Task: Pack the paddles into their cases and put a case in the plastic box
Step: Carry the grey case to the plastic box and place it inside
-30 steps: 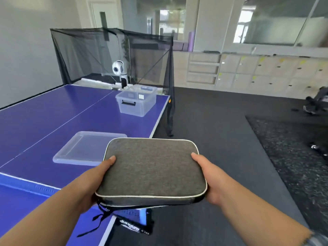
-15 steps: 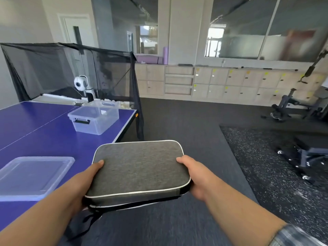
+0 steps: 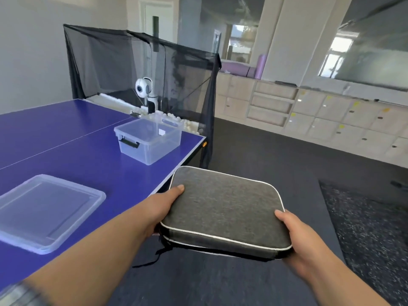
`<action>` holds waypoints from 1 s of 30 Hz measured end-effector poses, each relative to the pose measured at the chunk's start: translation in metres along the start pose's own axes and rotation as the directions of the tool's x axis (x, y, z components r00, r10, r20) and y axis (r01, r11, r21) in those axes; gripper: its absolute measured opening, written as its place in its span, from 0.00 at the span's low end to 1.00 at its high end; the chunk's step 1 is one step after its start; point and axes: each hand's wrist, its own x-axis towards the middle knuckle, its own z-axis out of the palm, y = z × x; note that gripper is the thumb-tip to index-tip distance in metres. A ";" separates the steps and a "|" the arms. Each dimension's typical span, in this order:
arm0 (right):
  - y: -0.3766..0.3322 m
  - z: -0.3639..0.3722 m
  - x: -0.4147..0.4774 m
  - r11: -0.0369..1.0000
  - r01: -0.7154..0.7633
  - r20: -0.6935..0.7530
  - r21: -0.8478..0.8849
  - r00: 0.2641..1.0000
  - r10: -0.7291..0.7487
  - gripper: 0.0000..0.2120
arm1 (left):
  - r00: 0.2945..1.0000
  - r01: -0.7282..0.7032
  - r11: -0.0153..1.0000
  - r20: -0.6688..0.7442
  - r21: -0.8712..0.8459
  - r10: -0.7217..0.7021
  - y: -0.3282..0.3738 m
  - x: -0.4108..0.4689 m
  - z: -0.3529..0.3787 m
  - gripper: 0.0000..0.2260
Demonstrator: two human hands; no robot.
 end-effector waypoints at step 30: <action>-0.177 0.183 0.610 0.966 -0.085 0.418 -0.243 0.890 0.184 0.12 | 0.821 -0.034 0.949 -0.550 -0.313 -0.152 0.191 0.427 0.009 0.23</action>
